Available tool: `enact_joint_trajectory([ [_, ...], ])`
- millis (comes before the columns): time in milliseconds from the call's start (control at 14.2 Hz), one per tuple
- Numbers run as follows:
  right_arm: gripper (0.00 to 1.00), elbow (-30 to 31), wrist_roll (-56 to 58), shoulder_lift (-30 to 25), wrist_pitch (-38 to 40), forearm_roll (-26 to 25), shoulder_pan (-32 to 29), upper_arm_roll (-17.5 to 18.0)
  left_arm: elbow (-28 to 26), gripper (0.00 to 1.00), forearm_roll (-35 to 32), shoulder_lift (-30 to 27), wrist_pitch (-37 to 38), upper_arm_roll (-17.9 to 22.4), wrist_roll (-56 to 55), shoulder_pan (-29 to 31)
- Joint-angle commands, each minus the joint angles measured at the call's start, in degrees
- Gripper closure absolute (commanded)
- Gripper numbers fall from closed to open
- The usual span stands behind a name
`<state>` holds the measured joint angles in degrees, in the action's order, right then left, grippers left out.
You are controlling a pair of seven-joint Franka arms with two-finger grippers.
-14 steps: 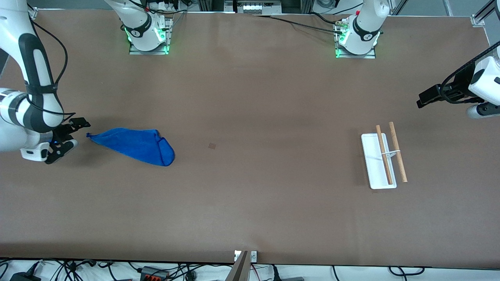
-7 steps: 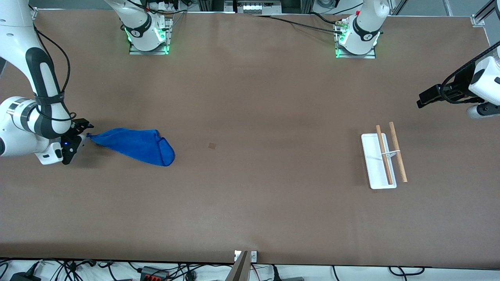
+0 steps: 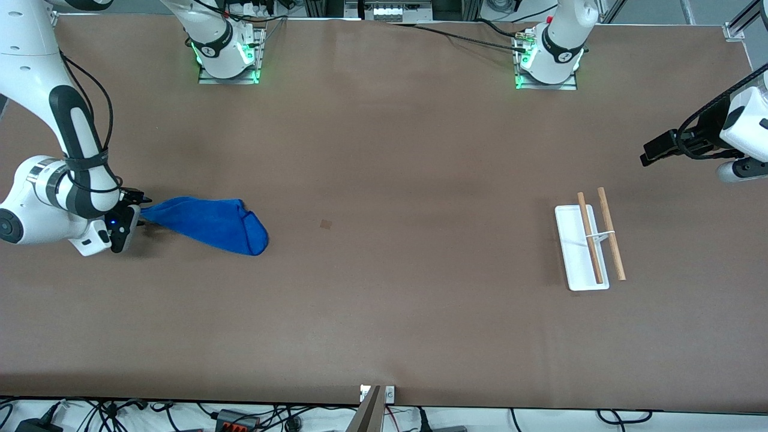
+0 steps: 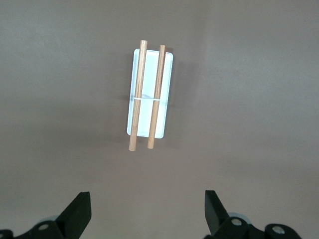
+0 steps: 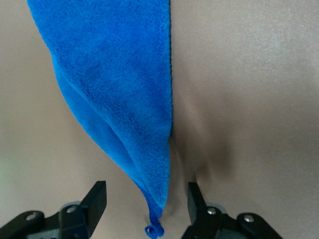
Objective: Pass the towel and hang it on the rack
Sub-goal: 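Close the right gripper on the blue towel's corner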
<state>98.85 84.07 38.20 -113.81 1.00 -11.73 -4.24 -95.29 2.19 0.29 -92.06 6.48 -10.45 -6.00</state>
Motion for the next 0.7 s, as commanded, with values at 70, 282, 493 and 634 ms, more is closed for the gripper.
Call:
enact_joint_trajectory([
  [70,0.47,-0.6,3.3,0.8,-0.8,0.9,-0.7,0.6,1.9,0.0,0.2,0.8,1.3,-0.1,1.0,0.4],
  [282,0.56,-0.5,4.0,1.0,-1.4,0.9,-0.7,0.6,1.9,0.0,0.2,0.8,1.3,-0.1,1.0,0.4],
  [493,0.68,-0.3,5.0,1.0,-1.7,1.0,-0.8,0.6,1.9,0.0,0.2,0.8,1.3,0.0,1.0,0.4],
  [634,0.82,-0.3,5.0,1.1,-1.8,0.9,-0.7,0.6,1.9,0.0,0.2,0.8,1.3,0.0,1.0,0.4],
])
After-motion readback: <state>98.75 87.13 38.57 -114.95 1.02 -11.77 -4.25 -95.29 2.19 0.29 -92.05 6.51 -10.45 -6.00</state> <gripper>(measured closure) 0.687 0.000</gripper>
